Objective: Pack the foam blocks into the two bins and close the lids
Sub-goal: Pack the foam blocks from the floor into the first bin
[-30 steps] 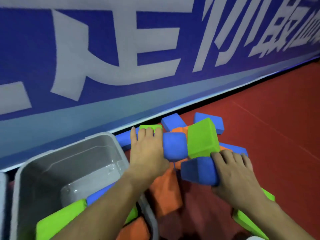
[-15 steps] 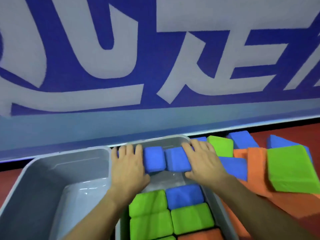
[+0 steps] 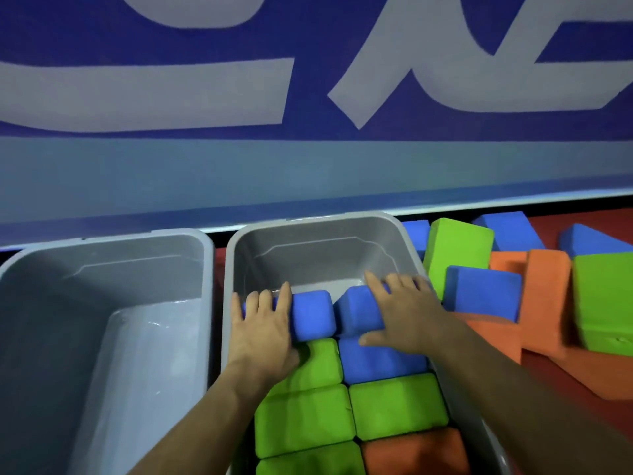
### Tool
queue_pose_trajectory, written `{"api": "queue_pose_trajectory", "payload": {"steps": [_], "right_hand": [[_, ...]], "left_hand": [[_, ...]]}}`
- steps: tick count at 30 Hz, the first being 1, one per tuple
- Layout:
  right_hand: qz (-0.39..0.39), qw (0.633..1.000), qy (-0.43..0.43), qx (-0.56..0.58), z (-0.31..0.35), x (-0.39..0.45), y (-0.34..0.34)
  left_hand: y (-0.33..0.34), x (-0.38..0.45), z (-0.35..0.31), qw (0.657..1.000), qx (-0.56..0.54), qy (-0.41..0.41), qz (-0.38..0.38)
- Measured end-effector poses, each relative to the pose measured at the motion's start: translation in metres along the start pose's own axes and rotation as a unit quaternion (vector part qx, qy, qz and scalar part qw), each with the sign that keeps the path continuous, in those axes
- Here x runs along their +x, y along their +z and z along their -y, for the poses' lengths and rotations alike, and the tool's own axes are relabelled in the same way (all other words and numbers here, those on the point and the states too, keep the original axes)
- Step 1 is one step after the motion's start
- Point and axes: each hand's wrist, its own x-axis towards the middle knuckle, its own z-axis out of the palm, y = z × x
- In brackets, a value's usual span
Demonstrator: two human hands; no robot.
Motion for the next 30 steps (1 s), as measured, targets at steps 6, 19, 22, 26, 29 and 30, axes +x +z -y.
{"api": "queue_pose_trajectory", "payload": {"steps": [6,19,22,26,29,30], "right_hand": [[0.001,0.996,0.039,0.081,0.014,0.023,0.062],[-0.025,0.984,0.024,0.174,0.03,0.033,0.084],[-0.118,0.965,0.019,0.234,0.008,0.016,0.064],[-0.332,0.851,0.193,0.358,-0.074,-0.04,0.048],[-0.363,0.669,0.45,0.467,-0.162,-0.1,0.061],[-0.364,0.59,0.535,0.482,-0.19,-0.118,0.069]], "left_hand": [[0.039,0.025,0.0,0.992,-0.088,-0.018,0.089],[0.084,0.024,-0.012,0.996,-0.035,-0.075,0.024],[0.074,0.021,-0.026,0.995,-0.065,-0.078,-0.018],[0.057,0.015,-0.076,0.982,-0.113,-0.015,-0.149],[0.039,0.011,-0.141,0.976,-0.137,0.044,-0.165],[0.031,0.008,-0.163,0.974,-0.142,0.07,-0.16]]}}
